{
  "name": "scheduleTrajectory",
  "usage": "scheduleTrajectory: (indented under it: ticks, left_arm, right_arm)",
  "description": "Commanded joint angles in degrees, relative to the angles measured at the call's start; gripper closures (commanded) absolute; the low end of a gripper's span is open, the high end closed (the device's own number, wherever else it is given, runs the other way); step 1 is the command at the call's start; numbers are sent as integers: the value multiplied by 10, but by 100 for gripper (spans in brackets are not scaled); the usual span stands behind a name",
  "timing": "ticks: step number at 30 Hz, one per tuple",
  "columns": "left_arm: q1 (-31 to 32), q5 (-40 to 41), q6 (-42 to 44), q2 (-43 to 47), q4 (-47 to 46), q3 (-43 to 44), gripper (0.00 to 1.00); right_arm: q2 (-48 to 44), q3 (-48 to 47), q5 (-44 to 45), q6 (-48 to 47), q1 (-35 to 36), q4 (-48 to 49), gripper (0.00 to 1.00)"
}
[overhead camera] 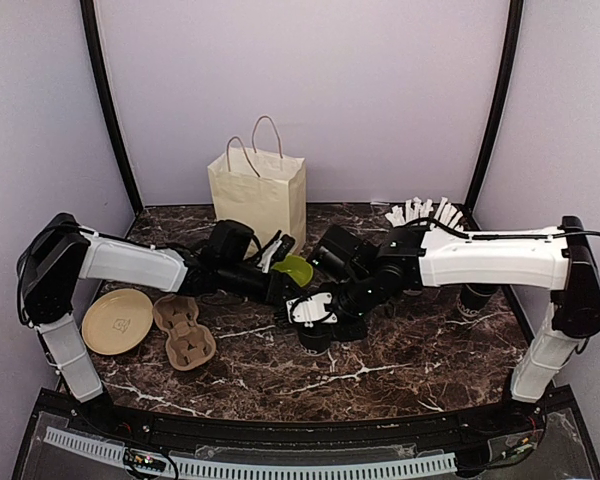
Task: Pack the takeout coffee
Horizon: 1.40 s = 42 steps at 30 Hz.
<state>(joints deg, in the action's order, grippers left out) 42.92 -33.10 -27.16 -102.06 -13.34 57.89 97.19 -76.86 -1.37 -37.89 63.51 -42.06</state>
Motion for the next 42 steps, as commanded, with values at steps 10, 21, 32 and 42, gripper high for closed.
scheduleTrajectory:
  ticks: [10,21,32,42]
  left_arm:
    - [11,72,55,43,153,151,48]
    - [-1,140,122,108,239,171,44]
    - [49,238,0,191,273,39,21]
    - [98,249,-160,129,266,-8,10]
  right_arm:
    - [15,-111,-49,9,-13,-110,77]
    - [0,-104,-96,23,-27,-115,75]
    - [-28,-63,-182,42,-129,-87,66]
    - [-50,-65,-215,90,-222,-46,52]
